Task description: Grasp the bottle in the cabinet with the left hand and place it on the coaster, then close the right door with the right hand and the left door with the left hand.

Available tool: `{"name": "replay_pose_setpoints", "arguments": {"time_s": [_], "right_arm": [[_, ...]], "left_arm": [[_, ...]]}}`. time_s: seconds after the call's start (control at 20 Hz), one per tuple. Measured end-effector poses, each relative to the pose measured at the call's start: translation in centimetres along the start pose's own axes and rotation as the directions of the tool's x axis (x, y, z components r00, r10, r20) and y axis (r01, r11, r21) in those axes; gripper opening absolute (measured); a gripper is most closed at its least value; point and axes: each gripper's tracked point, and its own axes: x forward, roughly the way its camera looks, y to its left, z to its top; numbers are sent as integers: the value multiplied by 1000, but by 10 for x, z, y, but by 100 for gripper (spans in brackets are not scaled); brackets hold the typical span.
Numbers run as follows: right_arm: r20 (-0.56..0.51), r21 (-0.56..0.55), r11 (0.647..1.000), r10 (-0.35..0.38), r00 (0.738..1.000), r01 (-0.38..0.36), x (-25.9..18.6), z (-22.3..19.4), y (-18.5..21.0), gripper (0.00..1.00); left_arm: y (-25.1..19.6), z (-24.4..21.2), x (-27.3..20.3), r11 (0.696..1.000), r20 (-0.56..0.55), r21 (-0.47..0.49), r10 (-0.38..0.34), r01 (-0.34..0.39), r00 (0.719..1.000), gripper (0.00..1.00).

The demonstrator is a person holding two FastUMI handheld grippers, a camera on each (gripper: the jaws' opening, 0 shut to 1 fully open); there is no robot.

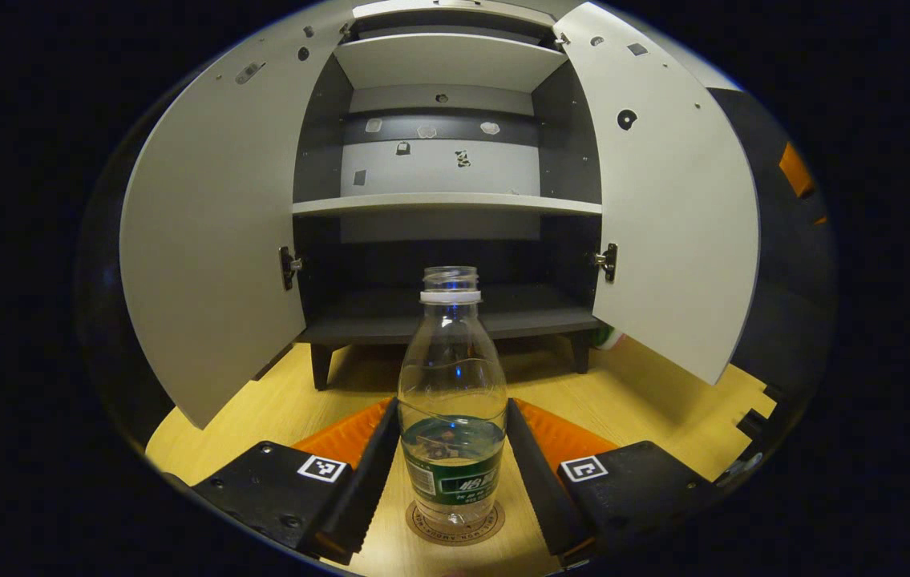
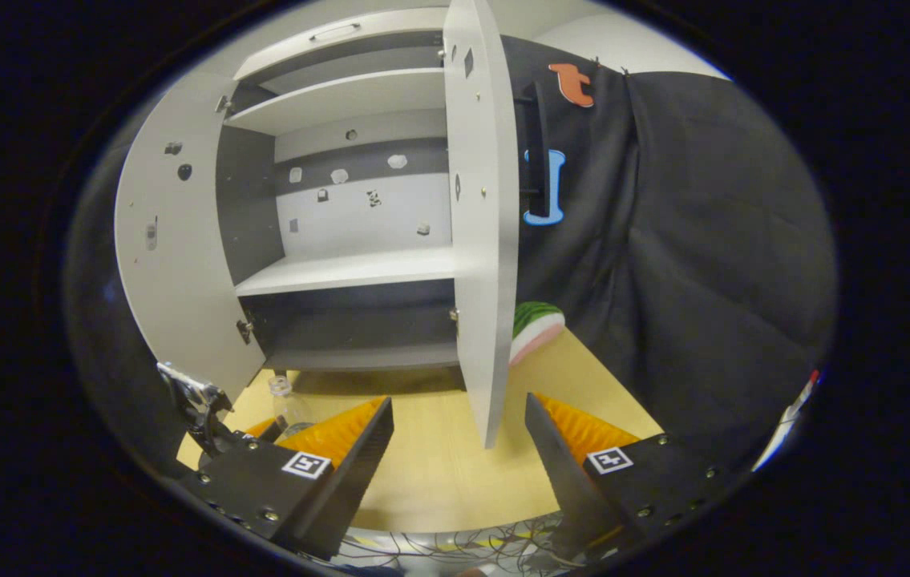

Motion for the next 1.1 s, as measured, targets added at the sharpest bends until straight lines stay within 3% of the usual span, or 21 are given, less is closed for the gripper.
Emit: {"name": "replay_pose_setpoints", "arguments": {"time_s": [0.25, 0.6, 1.1], "right_arm": [[-48, -3, 1000, 9, 999, -9, 4, -20, 2, 100], [-68, 6, 1000, 30, 997, -30, 8, -27, 6, 100], [-82, 37, 998, 59, 995, -56, 7, -34, 9, 100]], "left_arm": [[3, -22, 4, 1000, -31, -16, 9, -9, 999, 82], [-1, -21, -7, 1000, -17, 6, 24, -24, 1000, 83], [4, -14, -22, 999, -42, -36, 40, -41, 998, 84]]}}
